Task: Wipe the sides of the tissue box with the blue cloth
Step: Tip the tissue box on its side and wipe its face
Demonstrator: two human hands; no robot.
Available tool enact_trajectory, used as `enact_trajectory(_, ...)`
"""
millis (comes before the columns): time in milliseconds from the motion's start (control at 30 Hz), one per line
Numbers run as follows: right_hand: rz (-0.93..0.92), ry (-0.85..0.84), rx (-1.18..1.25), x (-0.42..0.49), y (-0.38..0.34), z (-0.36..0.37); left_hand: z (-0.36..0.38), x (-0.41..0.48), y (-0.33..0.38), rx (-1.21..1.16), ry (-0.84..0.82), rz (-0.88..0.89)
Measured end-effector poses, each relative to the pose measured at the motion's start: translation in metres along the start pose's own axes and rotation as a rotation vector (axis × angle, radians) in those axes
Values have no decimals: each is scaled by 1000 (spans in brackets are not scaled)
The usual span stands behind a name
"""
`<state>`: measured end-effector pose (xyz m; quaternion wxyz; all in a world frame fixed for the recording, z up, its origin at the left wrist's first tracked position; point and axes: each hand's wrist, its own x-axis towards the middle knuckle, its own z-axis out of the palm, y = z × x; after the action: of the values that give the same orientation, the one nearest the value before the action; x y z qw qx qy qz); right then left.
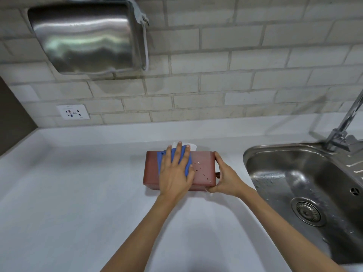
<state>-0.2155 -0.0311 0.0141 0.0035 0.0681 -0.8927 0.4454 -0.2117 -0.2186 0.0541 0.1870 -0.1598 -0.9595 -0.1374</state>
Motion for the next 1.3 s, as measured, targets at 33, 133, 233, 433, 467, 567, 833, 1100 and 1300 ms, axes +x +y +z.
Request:
enact_trajectory(33,0,-2,-3,0,-1,-1,2,-2,5,13,1,34)
enact_trajectory(133,-2,-10,-4,0,-1,-2,6,-23,-3,24,-37,146)
enact_trajectory(233,-3,-8,2,-1,-3,-1,5,-34,-25,74,-20,174)
enact_trajectory(433,-5,-12,0,-2,-7,-1,4,7,2,-56,-13,-14)
enact_trajectory(467,4,-14,0,-3,-8,-1,6,9,10,-58,-22,7)
enact_trajectory(567,19,-18,-2,-2,-7,-2,11,-6,16,-34,-43,138)
enact_trajectory(833,28,-19,-2,-3,-10,-1,0,-20,-14,-39,-43,56)
enact_trajectory(1100,35,-31,2,-1,-8,-1,6,-22,32,36,-94,248)
enact_trajectory(1300,31,-33,9,1,-4,0,1,-23,7,56,-6,167)
